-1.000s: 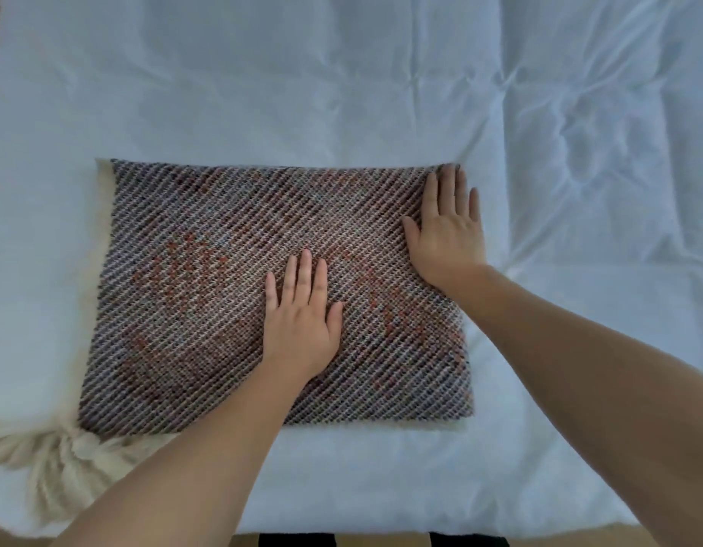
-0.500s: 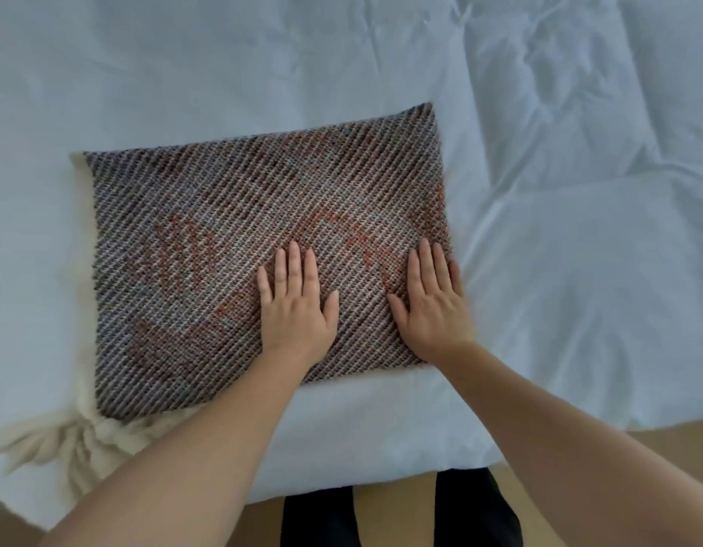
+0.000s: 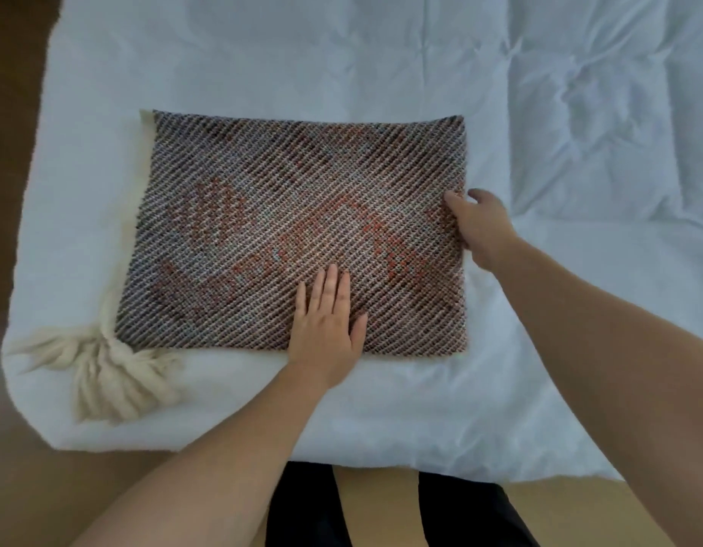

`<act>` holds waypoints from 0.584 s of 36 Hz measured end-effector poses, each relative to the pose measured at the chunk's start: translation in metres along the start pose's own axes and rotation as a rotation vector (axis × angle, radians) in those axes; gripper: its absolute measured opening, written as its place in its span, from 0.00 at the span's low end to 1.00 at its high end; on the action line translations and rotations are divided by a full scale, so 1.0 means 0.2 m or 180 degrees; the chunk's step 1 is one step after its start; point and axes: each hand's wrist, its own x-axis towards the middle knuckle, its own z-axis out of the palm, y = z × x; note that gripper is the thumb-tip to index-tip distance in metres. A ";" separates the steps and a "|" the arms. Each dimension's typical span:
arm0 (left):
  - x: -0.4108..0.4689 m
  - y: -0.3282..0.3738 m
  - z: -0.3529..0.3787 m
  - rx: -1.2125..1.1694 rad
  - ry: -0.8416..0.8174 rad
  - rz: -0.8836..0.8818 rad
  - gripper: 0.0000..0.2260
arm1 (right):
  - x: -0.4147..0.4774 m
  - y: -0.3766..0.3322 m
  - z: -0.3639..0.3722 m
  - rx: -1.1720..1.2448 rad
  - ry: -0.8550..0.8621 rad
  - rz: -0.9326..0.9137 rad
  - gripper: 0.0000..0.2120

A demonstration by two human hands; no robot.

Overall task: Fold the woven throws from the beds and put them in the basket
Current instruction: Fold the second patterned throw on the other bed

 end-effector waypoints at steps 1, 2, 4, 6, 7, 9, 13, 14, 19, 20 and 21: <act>-0.02 0.01 -0.01 -0.0081 0.0035 0.0007 0.31 | 0.01 -0.04 -0.01 -0.0030 -0.0178 0.0035 0.18; -0.04 0.03 -0.03 -0.0184 0.0058 0.0018 0.31 | 0.01 -0.09 -0.01 -0.0038 -0.0330 0.0021 0.12; -0.06 0.05 -0.06 -0.0407 0.0104 0.0044 0.31 | -0.01 -0.18 0.01 -0.0043 -0.0457 -0.0110 0.08; -0.08 0.07 -0.10 -0.0605 0.0200 0.0052 0.30 | -0.06 -0.27 0.05 -0.0179 -0.0456 -0.0356 0.14; -0.09 0.07 -0.12 -0.0710 0.0244 0.0049 0.30 | -0.10 -0.31 0.09 -0.0320 -0.0445 -0.0505 0.17; -0.10 0.08 -0.18 -0.0971 0.0345 0.0037 0.31 | -0.19 -0.38 0.16 -0.0576 -0.0501 -0.0700 0.18; -0.13 0.07 -0.33 -0.1584 0.0411 -0.0006 0.33 | -0.37 -0.50 0.33 -0.0905 -0.0740 -0.0897 0.12; -0.14 0.05 -0.37 -0.1724 0.0402 -0.0027 0.33 | -0.41 -0.52 0.37 -0.0996 -0.0779 -0.0925 0.11; -0.21 -0.10 -0.50 -0.2373 0.0438 -0.0284 0.35 | -0.55 -0.60 0.61 -0.1157 -0.0835 -0.0930 0.08; -0.21 -0.14 -0.52 -0.2473 0.0454 -0.0327 0.36 | -0.57 -0.61 0.66 -0.1124 -0.0852 -0.0904 0.06; -0.23 -0.18 -0.54 -0.2568 0.0461 -0.0371 0.37 | -0.59 -0.62 0.71 -0.1093 -0.0857 -0.0894 0.05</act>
